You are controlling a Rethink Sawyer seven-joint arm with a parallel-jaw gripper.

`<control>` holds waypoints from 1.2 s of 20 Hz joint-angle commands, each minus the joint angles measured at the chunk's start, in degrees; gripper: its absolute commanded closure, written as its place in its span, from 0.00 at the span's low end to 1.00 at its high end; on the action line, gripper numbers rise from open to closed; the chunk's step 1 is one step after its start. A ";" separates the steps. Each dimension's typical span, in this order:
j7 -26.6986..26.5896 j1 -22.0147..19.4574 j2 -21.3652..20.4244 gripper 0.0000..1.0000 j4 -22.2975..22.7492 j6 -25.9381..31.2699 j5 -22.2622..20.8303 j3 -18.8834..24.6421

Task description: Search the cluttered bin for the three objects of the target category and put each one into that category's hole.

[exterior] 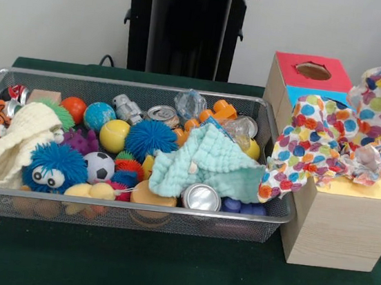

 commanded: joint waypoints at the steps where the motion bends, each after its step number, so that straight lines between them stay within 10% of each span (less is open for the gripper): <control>1: 8.20 -2.41 2.71 1.00 10.45 -5.19 1.14 1.37; 24: 14.79 0.30 3.75 1.00 21.44 -16.64 3.55 -1.61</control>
